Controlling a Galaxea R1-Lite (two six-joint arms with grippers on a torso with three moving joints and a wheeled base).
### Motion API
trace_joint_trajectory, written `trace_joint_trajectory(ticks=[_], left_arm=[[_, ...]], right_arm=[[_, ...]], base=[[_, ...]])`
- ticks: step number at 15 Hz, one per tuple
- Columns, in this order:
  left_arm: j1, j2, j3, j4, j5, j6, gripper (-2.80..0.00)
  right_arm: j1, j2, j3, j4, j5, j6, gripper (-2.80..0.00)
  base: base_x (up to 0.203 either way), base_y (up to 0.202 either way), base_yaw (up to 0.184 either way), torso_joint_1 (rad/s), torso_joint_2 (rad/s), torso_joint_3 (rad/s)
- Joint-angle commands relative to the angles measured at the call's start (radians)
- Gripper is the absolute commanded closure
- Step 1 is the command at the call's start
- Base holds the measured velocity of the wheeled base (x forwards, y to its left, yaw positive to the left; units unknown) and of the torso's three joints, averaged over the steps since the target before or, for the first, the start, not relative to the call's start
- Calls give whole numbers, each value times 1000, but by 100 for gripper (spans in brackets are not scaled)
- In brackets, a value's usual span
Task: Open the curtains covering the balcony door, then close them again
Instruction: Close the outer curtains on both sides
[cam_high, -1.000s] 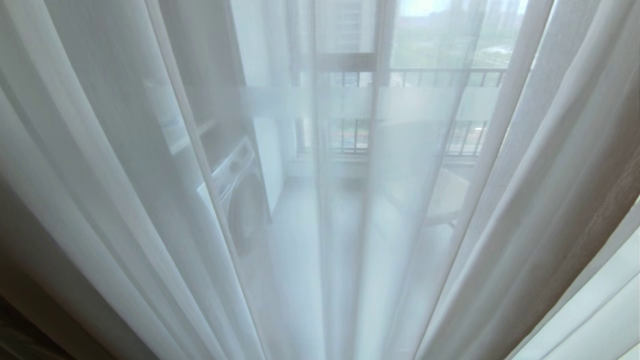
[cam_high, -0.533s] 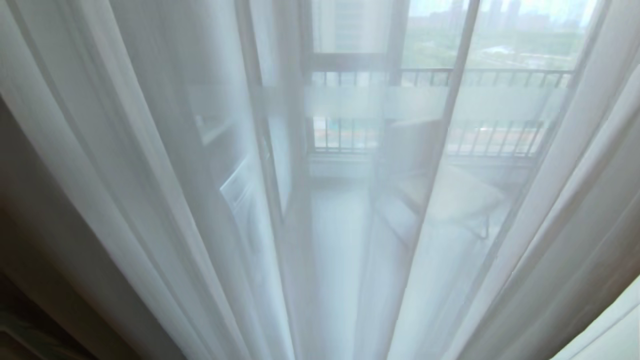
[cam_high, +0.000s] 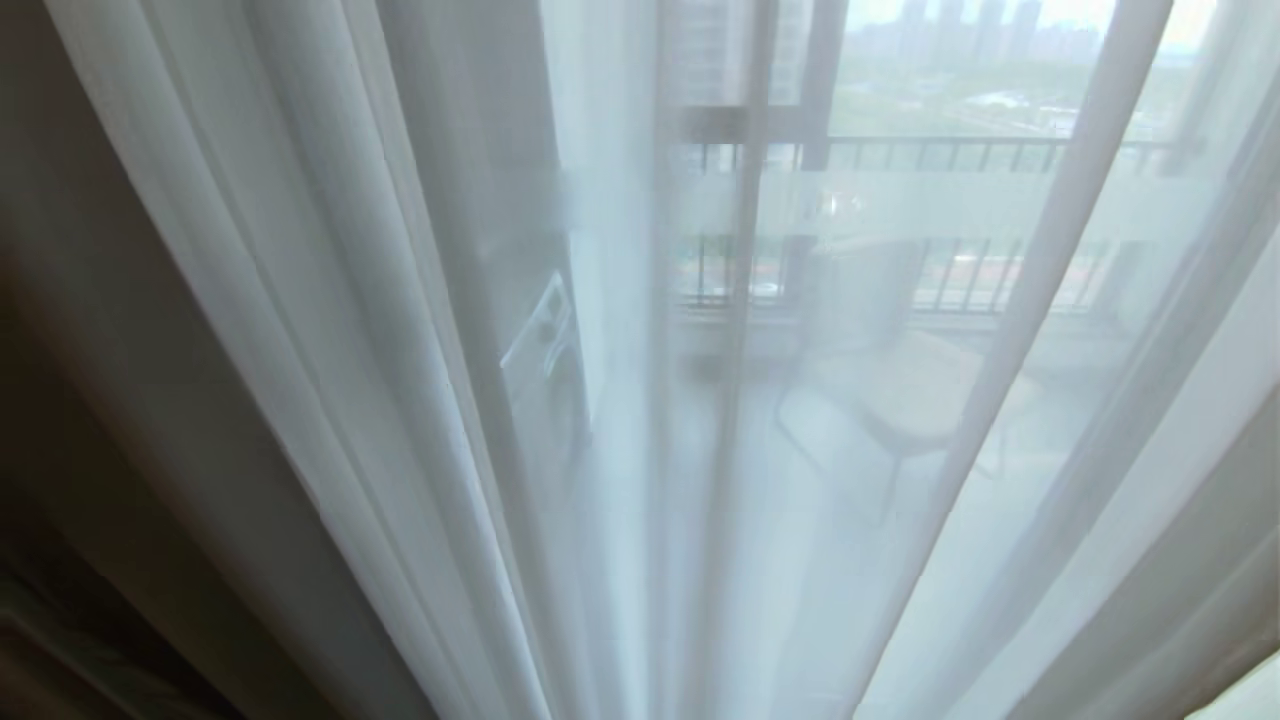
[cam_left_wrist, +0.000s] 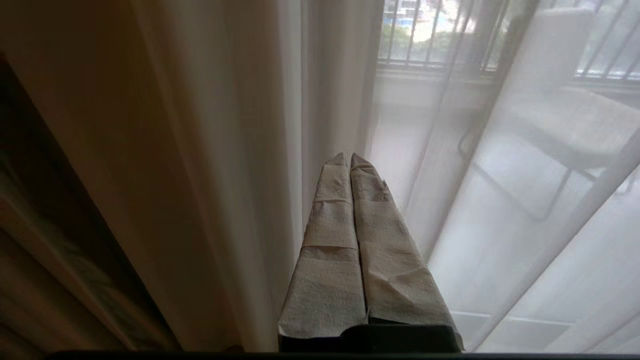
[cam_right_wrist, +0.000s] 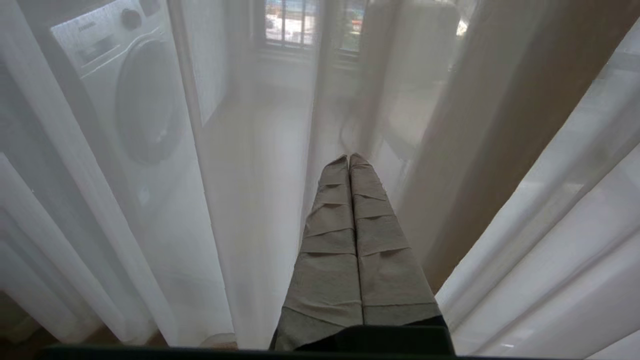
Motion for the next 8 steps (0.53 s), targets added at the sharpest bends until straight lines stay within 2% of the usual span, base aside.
trace_joint_trajectory(ticks=[1, 3, 8], left_arm=[[0, 0, -1, 0, 0, -1, 0], [1, 0, -1, 0, 0, -2, 0], [1, 0, -1, 0, 0, -2, 0]], right_arm=[[0, 0, 0, 0, 0, -1, 0], [0, 0, 0, 0, 0, -1, 0], [0, 0, 0, 0, 0, -1, 0]], base=[[0, 193, 1, -2, 5, 2], [0, 134, 1, 1, 4, 2], [0, 0, 0, 0, 0, 0]])
